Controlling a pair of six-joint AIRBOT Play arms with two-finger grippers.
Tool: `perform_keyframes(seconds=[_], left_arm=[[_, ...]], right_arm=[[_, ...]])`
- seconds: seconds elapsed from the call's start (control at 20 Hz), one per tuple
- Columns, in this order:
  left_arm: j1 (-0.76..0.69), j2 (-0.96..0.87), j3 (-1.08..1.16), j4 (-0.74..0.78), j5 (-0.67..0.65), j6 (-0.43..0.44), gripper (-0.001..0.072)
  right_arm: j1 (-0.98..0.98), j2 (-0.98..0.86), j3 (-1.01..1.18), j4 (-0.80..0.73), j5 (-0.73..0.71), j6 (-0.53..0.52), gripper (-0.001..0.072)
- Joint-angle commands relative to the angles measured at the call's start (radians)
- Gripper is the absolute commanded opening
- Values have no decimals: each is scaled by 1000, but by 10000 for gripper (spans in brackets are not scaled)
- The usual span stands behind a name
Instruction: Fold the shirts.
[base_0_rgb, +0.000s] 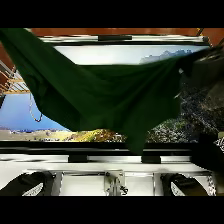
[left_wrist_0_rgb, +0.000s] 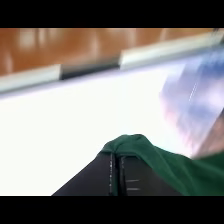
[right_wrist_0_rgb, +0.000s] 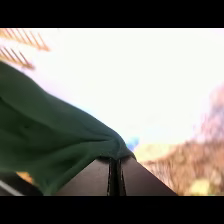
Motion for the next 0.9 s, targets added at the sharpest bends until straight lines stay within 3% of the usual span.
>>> perform_keyframes(seconds=[0.0, 0.3, 0.4, 0.65, 0.85], left_arm=[[0, -40, -108, 71, -74, -14, 35], [0, 5, -55, 72, 158, -11, 35], [0, 34, 29, 72, 214, -15, 35], [0, 180, 119, 81, 110, -61, 35], [0, 219, 110, 140, -219, -106, 35]], right_arm=[[0, -65, -93, -64, -60, 23, 61], [-1, -85, -37, 11, 272, 1, 62], [-1, -68, 40, 12, 308, 1, 62], [-1, 49, 124, -3, 103, 51, 62], [-1, 73, 111, -68, -284, 249, 61]])
